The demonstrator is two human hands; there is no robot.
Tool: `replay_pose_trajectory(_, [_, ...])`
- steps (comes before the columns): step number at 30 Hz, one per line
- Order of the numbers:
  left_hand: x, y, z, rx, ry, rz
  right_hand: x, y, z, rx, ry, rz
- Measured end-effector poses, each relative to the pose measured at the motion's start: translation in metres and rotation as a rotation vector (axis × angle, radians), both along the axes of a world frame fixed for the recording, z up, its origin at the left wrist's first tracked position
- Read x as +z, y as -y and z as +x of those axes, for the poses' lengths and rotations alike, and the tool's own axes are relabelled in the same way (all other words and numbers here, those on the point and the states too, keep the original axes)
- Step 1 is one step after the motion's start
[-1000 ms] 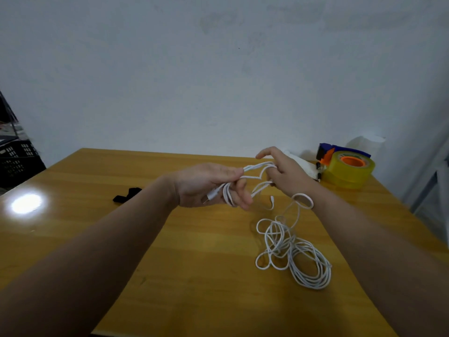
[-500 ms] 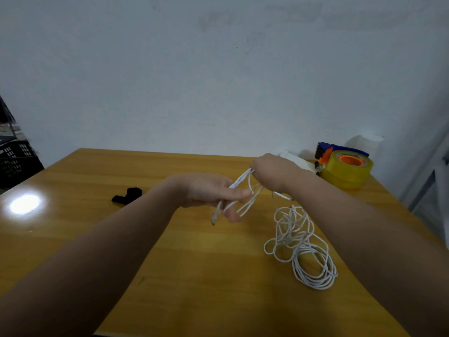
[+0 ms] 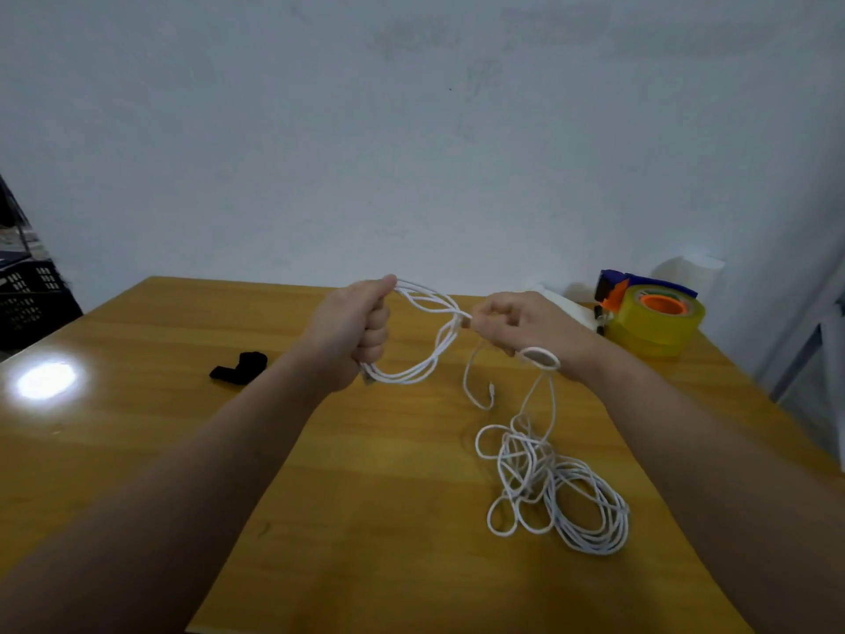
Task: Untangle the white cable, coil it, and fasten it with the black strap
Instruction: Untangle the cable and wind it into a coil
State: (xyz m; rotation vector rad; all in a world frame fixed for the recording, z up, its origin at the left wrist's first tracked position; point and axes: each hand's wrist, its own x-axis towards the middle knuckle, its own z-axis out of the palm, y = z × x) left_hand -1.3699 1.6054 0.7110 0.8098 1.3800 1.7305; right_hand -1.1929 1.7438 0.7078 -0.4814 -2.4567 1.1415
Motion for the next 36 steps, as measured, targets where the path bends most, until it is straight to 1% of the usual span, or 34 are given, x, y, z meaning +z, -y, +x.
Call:
replay_pose_trajectory(2, [0.001, 0.004, -0.008, 0.071, -0.010, -0.003, -0.005, -0.012, 0.006, -0.012, 0.110, 0.083])
replay_pose_trajectory(5, [-0.002, 0.005, -0.012, 0.134, -0.007, 0.004, -0.007, -0.022, 0.009, -0.142, 0.379, 0.347])
replay_pose_trajectory(6, [-0.003, 0.004, -0.012, 0.158, 0.006, 0.013, -0.006, -0.022, 0.010, -0.174, 0.421, 0.408])
replay_pose_trajectory(7, [-0.004, 0.004, -0.012, 0.187, 0.020, 0.020, -0.004, -0.020, 0.010, -0.183, 0.412, 0.401])
replay_pose_trajectory(8, [-0.005, 0.003, -0.014, 0.217, 0.030, 0.022, -0.001, -0.019, 0.012, -0.175, 0.345, 0.314])
replay_pose_trajectory(10, [-0.008, 0.002, -0.018, 0.263, 0.034, 0.017, 0.001, -0.014, 0.015, -0.111, 0.130, -0.034])
replay_pose_trajectory(11, [-0.011, 0.001, -0.019, 0.280, 0.034, 0.013, 0.001, -0.011, 0.015, -0.065, 0.009, -0.178])
replay_pose_trajectory(14, [-0.022, -0.006, -0.020, 0.316, 0.046, 0.006, -0.006, -0.009, 0.009, 0.004, -0.289, -0.476])
replay_pose_trajectory(15, [-0.025, -0.007, -0.020, 0.337, 0.057, 0.001, -0.008, -0.011, 0.007, -0.047, -0.355, -0.548])
replay_pose_trajectory(16, [-0.029, -0.006, -0.023, 0.378, 0.087, -0.006, -0.009, -0.013, 0.006, -0.141, -0.426, -0.606])
replay_pose_trajectory(18, [-0.038, 0.000, -0.033, 0.518, 0.213, -0.043, -0.014, -0.027, 0.011, -0.431, -0.559, -0.690])
replay_pose_trajectory(19, [-0.044, 0.004, -0.037, 0.591, 0.267, -0.070, -0.018, -0.032, 0.014, -0.590, -0.580, -0.696])
replay_pose_trajectory(20, [-0.050, 0.007, -0.040, 0.642, 0.307, -0.077, -0.024, -0.035, 0.016, -0.727, -0.550, -0.671])
replay_pose_trajectory(21, [-0.055, 0.007, -0.040, 0.657, 0.343, -0.053, -0.032, -0.036, 0.015, -0.825, -0.479, -0.612])
replay_pose_trajectory(22, [-0.057, 0.006, -0.038, 0.627, 0.379, -0.004, -0.041, -0.036, 0.014, -0.887, -0.366, -0.513])
replay_pose_trajectory(23, [-0.057, 0.003, -0.034, 0.559, 0.401, 0.047, -0.050, -0.036, 0.013, -0.893, -0.214, -0.393])
replay_pose_trajectory(24, [-0.054, 0.000, -0.030, 0.476, 0.394, 0.079, -0.058, -0.035, 0.011, -0.853, -0.010, -0.261])
replay_pose_trajectory(26, [-0.044, -0.005, -0.021, 0.338, 0.290, 0.079, -0.065, -0.031, 0.009, -0.780, 0.461, -0.002])
replay_pose_trajectory(27, [-0.039, -0.006, -0.018, 0.292, 0.217, 0.062, -0.063, -0.027, 0.007, -0.798, 0.563, 0.149])
replay_pose_trajectory(28, [-0.035, -0.008, -0.014, 0.258, 0.142, 0.045, -0.056, -0.023, 0.004, -0.813, 0.492, 0.266])
replay_pose_trajectory(29, [-0.032, -0.009, -0.011, 0.234, 0.072, 0.030, -0.049, -0.014, 0.000, -0.789, 0.265, 0.310])
replay_pose_trajectory(30, [-0.029, -0.011, -0.007, 0.215, 0.017, 0.018, -0.042, -0.004, -0.004, -0.700, -0.016, 0.270])
replay_pose_trajectory(31, [-0.026, -0.012, -0.004, 0.196, -0.022, 0.011, -0.033, 0.008, -0.009, -0.552, -0.251, 0.182])
replay_pose_trajectory(32, [-0.023, -0.013, 0.000, 0.176, -0.046, 0.011, -0.026, 0.020, -0.014, -0.384, -0.293, 0.091])
replay_pose_trajectory(33, [-0.020, -0.014, 0.004, 0.156, -0.061, 0.016, -0.024, 0.029, -0.018, -0.245, -0.205, 0.011])
replay_pose_trajectory(34, [-0.017, -0.014, 0.007, 0.139, -0.071, 0.022, -0.026, 0.034, -0.021, -0.169, -0.072, -0.057])
replay_pose_trajectory(35, [-0.014, -0.013, 0.009, 0.125, -0.081, 0.027, -0.028, 0.036, -0.021, -0.151, 0.055, -0.085])
replay_pose_trajectory(36, [-0.011, -0.012, 0.009, 0.114, -0.095, 0.031, -0.031, 0.034, -0.020, -0.157, 0.109, -0.086])
